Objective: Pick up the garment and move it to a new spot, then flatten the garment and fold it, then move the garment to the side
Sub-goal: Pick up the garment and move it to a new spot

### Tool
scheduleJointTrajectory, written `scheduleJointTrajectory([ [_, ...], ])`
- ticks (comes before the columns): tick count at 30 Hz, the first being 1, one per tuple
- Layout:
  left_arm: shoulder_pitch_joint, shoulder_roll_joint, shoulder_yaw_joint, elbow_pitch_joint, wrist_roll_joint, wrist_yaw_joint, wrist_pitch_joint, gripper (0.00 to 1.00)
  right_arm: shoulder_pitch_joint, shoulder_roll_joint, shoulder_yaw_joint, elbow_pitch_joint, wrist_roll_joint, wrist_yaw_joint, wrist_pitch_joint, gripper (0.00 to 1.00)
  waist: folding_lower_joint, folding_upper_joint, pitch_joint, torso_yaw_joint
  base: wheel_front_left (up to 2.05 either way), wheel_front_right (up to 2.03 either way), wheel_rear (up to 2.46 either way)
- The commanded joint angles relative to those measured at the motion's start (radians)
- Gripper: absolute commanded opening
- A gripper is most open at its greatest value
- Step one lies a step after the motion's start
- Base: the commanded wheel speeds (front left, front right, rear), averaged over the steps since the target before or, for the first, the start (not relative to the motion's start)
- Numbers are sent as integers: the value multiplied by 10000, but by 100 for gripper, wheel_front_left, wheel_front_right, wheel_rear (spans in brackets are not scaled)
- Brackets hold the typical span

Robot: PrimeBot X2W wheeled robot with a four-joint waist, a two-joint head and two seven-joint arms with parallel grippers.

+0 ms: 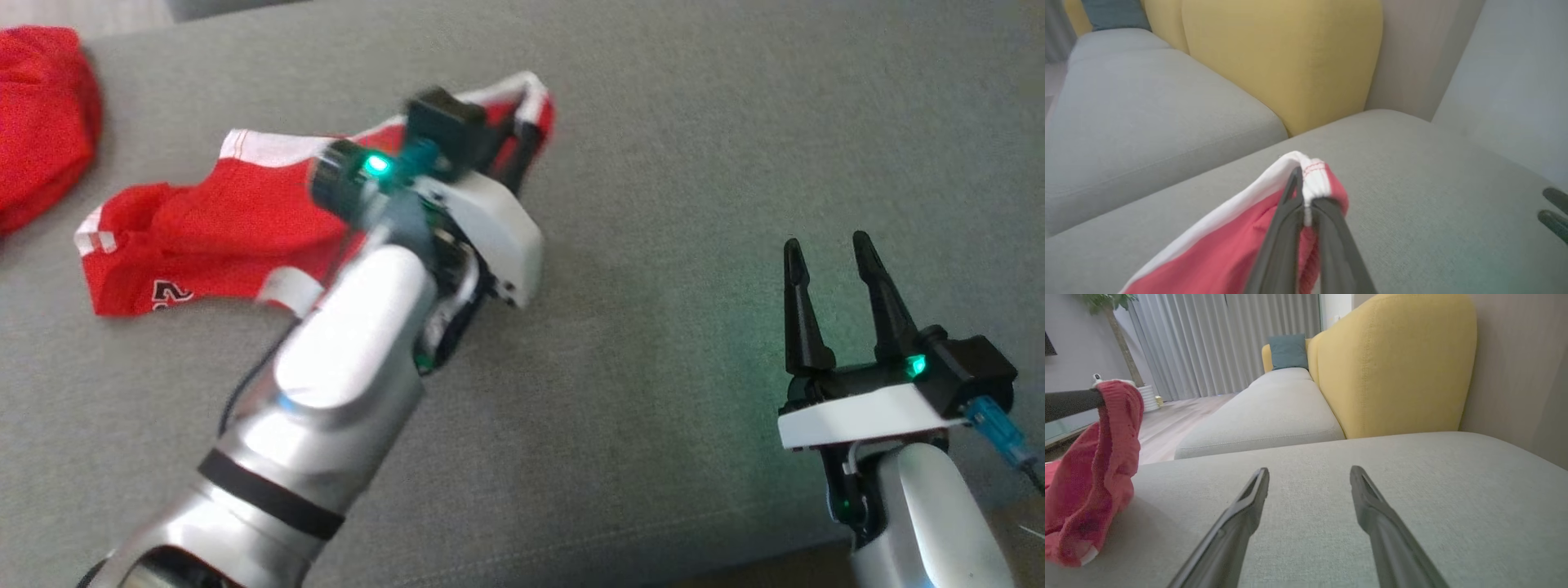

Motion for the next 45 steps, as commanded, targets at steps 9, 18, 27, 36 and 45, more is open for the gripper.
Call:
scheduleJointTrajectory([
  [9,66,89,-1911,792,-902,496,-648,0,-539,-45,284,-276,239,75,-106,100,0,-1,536,-330,0,0,0],
  [18,-86,88,-3168,1539,-1510,542,-1010,100,-494,-45,222,-103,173,75,-106,100,0,-1,352,-62,0,0,0],
  [27,88,88,-3936,1895,-1731,385,-1098,100,-326,-45,280,79,62,75,-106,100,0,-1,-177,491,0,0,0],
  [36,398,219,-3856,1790,-1871,579,-2096,100,-79,-45,278,206,-61,75,-107,100,0,-1,-887,836,0,0,0],
  [45,1805,1416,-2123,-106,-2026,1575,-2579,100,190,-45,239,297,-190,75,-107,100,0,-1,-1628,1004,0,0,0],
])
